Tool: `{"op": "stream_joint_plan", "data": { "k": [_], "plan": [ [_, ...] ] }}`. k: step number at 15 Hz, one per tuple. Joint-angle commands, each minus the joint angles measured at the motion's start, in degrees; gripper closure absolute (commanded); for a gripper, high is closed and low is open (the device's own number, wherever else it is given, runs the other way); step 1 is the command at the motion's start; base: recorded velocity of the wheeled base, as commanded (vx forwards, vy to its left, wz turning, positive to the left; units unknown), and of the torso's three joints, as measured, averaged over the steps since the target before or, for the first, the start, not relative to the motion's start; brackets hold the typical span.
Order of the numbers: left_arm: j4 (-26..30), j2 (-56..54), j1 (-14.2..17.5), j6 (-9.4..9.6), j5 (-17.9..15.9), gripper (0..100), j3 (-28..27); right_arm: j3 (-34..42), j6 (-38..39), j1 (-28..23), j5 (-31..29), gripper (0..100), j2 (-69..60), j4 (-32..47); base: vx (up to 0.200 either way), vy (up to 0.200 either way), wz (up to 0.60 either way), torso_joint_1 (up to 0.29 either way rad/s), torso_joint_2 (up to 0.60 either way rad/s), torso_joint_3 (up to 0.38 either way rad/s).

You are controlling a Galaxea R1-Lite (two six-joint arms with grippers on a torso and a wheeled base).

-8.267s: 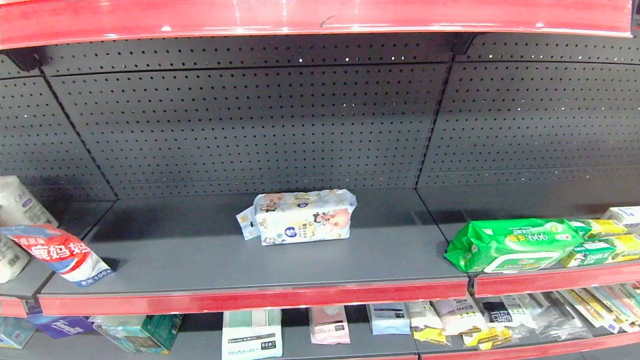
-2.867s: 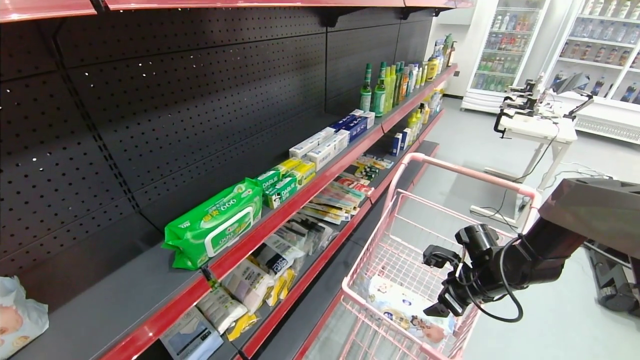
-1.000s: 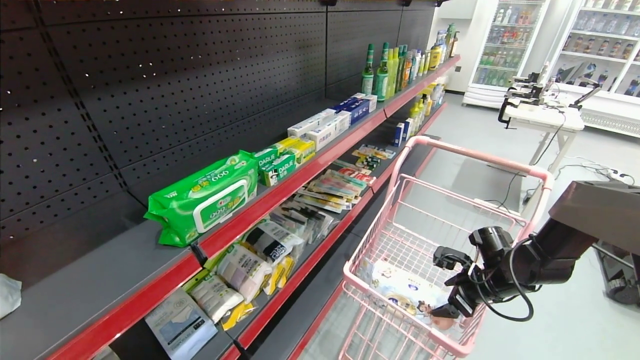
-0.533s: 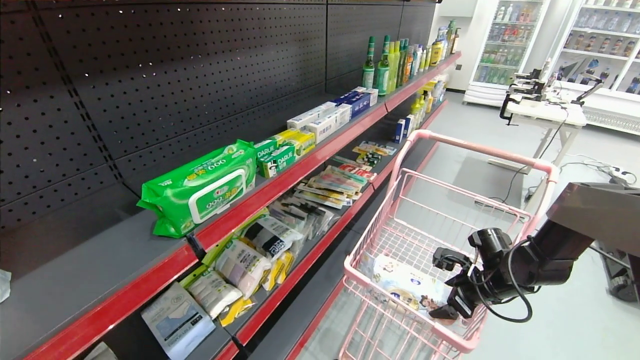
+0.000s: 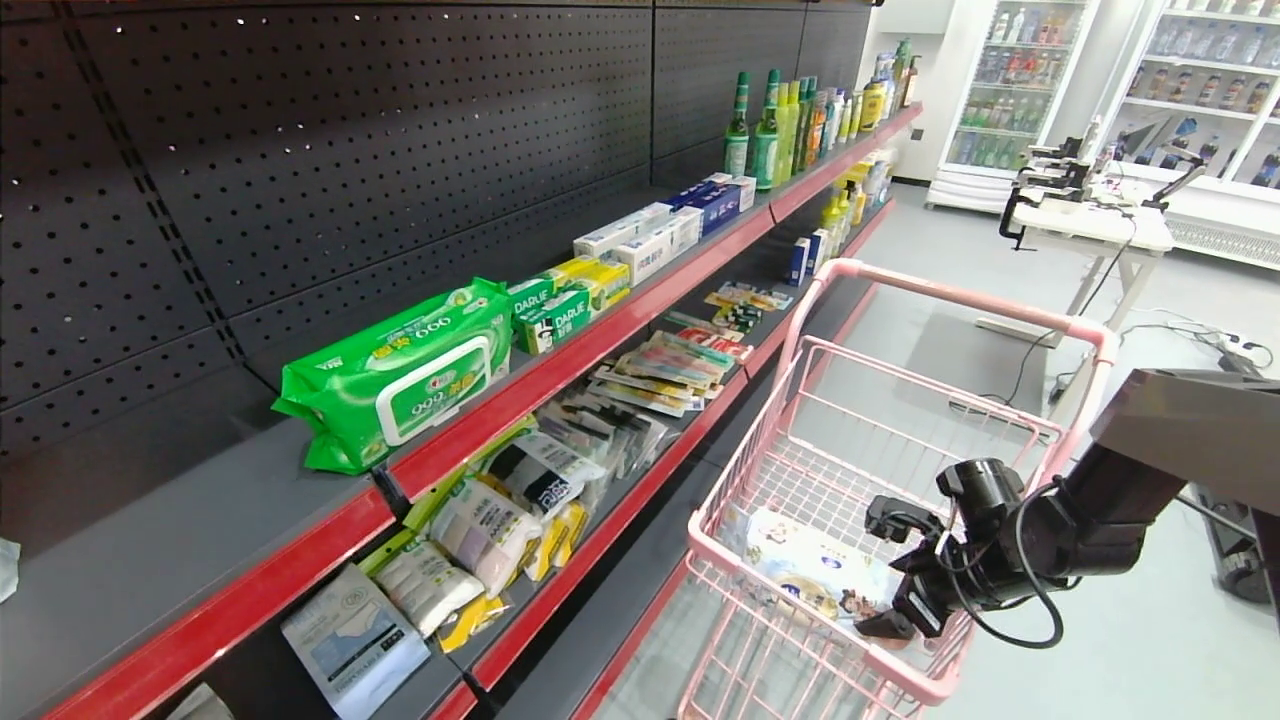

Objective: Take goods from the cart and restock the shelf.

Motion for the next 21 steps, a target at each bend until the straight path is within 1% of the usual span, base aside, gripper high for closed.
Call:
{"op": "stream_joint_plan", "data": {
  "k": [1, 5, 9, 10, 12, 19, 20, 21],
  "plan": [
    [0.0, 0.0, 0.0, -0.01, 0.0, 0, 0.0, 1.0, 0.0, 0.0, 0.1, 0, 0.6, -1.5, 0.000, 0.000, 0.00, 0.000, 0.00, 0.000],
    [0.0, 0.0, 0.0, -0.01, 0.0, 0, 0.0, 0.8, 0.2, 0.2, -0.1, 0, 1.2, -2.9, 0.000, 0.000, 0.00, -0.010, 0.02, 0.014],
    [0.0, 0.0, 0.0, -0.01, 0.0, 0, 0.0, 0.7, -0.4, 0.2, 0.2, 0, 1.2, -2.9, 0.000, 0.000, 0.00, -0.110, 0.30, 0.166],
    [0.0, 0.0, -0.1, -0.01, 0.0, 0, 0.0, 0.7, -0.2, 0.2, 1.1, 0, 1.1, -2.9, 0.000, 0.000, 0.00, -0.032, 0.10, 0.066],
    [0.0, 0.0, 0.0, -0.01, 0.0, 0, 0.0, 0.4, 0.2, 0.4, 2.9, 0, 1.1, -2.8, 0.000, 0.000, 0.00, -0.011, 0.04, 0.025],
    [0.0, 0.0, 0.0, -0.01, 0.0, 0, 0.0, -1.1, 0.3, 0.6, 2.3, 0, 1.2, -2.9, 0.000, 0.000, 0.00, 0.000, 0.00, 0.000],
    [0.0, 0.0, 0.0, -0.01, 0.0, 0, 0.0, -1.1, 0.4, 0.6, 2.2, 100, 1.3, -2.9, 0.000, 0.000, 0.00, 0.000, 0.00, 0.000],
    [0.0, 0.0, 0.0, -0.01, 0.0, 0, 0.0, -1.1, 0.5, 0.9, 2.2, 100, 1.6, -3.1, 0.000, 0.000, 0.00, 0.000, 0.00, 0.000]
  ]
}}
